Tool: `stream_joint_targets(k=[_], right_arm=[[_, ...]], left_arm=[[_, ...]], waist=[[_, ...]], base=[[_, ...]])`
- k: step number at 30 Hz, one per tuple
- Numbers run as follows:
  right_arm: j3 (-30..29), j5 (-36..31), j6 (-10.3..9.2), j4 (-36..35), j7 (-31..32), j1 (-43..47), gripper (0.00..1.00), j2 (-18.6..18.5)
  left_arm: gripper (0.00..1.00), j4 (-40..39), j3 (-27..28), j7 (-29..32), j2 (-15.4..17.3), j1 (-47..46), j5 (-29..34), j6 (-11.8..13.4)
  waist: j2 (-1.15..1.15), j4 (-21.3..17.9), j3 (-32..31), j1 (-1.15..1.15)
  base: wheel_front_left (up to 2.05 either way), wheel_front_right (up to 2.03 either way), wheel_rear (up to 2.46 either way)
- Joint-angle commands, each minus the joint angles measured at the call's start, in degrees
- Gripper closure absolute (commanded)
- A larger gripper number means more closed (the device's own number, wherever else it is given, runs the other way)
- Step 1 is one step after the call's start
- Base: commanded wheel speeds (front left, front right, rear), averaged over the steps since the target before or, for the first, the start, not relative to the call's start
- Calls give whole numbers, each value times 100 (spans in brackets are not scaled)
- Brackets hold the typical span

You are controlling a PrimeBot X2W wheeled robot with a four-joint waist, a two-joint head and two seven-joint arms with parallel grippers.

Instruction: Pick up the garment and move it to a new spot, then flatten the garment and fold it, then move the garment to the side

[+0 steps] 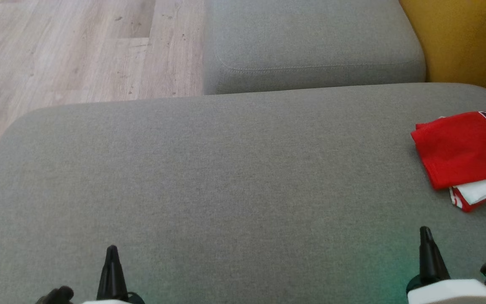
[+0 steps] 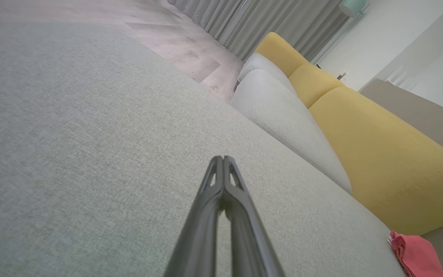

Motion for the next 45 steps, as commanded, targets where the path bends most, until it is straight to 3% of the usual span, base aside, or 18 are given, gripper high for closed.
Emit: stream_joint_targets(k=[1, 45], right_arm=[[16, 223, 17, -163, 30, -391, 100, -123], [-243, 3202, 30, -19, 720, -1083, 100, -150]], left_arm=[[100, -131, 183, 51, 69, -317, -213, -50], [100, 254, 821, 736, 82, -1076, -3125, -549]], waist=[[0, -5, 11, -1], [0, -112, 245, -1]], base=[[0, 0, 0], [0, 0, 0]])
